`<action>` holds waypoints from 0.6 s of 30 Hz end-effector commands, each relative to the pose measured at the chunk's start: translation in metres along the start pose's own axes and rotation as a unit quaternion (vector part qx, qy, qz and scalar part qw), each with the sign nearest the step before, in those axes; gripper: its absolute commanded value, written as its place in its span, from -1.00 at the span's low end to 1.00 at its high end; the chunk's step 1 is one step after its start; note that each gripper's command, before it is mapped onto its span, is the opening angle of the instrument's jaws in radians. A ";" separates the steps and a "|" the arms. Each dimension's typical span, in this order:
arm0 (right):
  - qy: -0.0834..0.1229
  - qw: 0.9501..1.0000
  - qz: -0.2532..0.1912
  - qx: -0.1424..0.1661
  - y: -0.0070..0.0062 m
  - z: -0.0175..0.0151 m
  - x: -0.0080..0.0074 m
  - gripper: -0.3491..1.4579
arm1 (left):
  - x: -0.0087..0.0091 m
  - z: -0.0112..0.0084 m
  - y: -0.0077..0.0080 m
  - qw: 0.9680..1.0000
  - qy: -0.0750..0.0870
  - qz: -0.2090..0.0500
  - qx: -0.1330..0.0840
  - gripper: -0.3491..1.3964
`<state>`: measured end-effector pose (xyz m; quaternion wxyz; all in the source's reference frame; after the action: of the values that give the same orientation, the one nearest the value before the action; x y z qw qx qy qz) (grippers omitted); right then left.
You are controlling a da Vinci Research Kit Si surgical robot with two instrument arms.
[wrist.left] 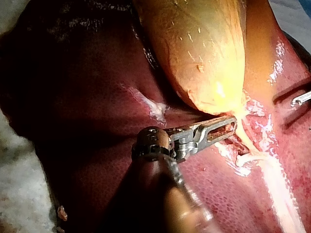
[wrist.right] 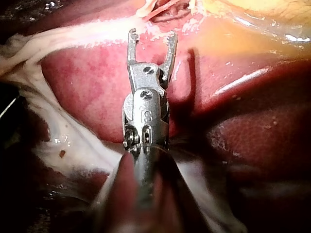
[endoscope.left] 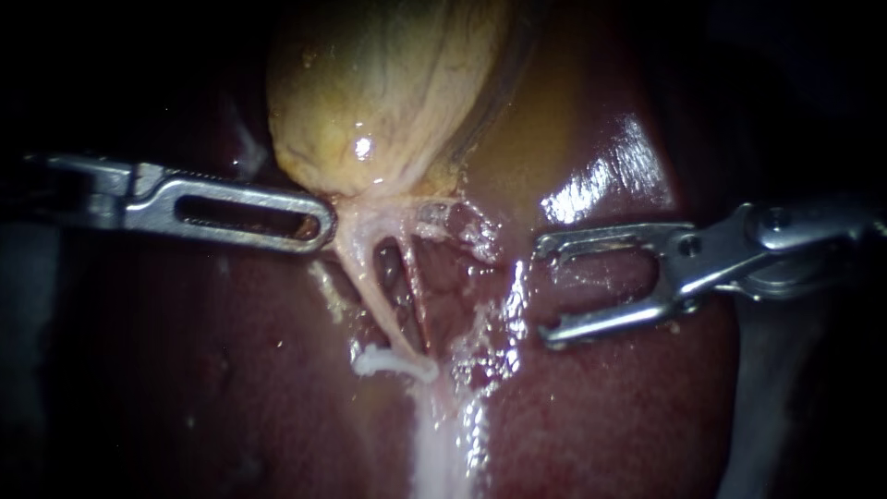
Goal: Going back first clip left tube
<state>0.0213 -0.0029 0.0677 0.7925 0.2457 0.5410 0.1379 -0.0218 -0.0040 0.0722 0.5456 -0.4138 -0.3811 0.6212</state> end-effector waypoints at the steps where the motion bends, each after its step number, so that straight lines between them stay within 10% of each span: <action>1: 0.000 1.000 0.000 0.000 -0.0001 0.0001 -0.0001 -0.06 | 0.0000 0.0001 -0.0001 1.000 0.000 0.000 0.001 -1.00; 18: 0.001 1.000 0.000 0.000 -0.0004 0.0002 0.0001 -0.06 | -0.0012 0.0059 -0.0033 1.000 0.000 0.009 0.007 -1.00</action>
<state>0.0214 -0.0032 0.0675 0.7916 0.2458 0.5421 0.1381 -0.0262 -0.0049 0.0777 0.5421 -0.4136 -0.3735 0.6290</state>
